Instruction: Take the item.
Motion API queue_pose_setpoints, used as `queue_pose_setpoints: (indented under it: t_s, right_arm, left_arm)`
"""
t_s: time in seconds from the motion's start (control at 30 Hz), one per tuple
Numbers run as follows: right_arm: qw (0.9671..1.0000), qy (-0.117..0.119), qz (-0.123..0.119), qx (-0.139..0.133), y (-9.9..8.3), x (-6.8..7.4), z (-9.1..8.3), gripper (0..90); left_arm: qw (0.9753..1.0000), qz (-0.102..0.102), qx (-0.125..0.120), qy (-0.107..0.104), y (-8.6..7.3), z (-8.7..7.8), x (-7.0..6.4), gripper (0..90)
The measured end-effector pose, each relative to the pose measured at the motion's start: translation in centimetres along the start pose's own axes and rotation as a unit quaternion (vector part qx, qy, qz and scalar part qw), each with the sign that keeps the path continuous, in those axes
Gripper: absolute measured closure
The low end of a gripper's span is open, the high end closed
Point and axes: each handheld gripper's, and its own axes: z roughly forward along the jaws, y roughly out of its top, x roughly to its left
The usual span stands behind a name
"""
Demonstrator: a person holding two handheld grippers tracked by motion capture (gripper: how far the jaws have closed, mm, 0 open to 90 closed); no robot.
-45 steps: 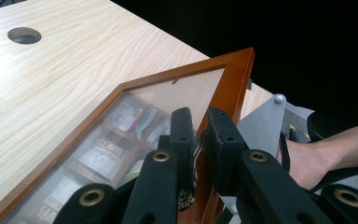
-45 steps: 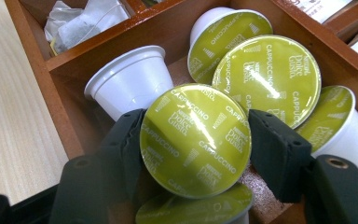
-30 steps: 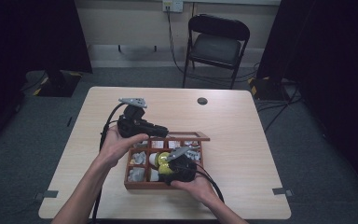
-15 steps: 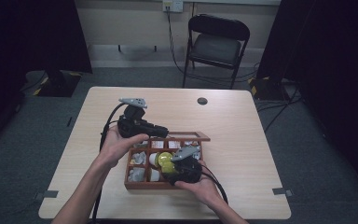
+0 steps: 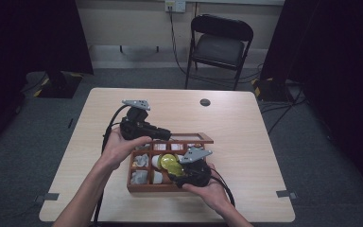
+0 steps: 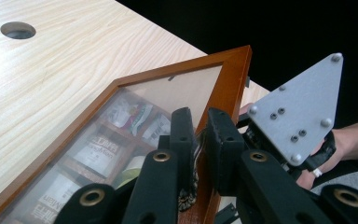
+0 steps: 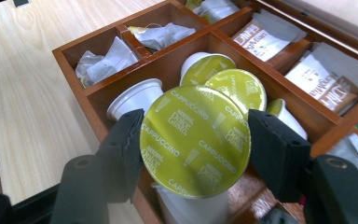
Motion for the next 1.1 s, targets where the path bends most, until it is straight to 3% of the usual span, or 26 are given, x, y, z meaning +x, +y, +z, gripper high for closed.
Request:
queue_pose_setpoints:
  t_s: [0.6, 0.73, 1.1]
  right_arm:
    - [0.9988, -0.02, 0.019, -0.042, -1.1, -1.0, -2.8, 38.1]
    - [0.9983, -0.026, 0.023, -0.047, -1.2, -1.4, -3.4, 38.1]
    - [0.9943, -0.062, 0.053, -0.069, -2.5, -3.9, -5.6, 38.1]
  left_arm:
    - [0.9999, 0.004, 0.011, 0.004, 0.1, 0.0, -0.2, 81.5]
    - [1.0, -0.006, 0.005, 0.002, 0.1, -0.1, 0.0, 81.4]
    - [1.0, -0.004, 0.006, 0.002, 0.0, 0.0, -0.1, 81.5]
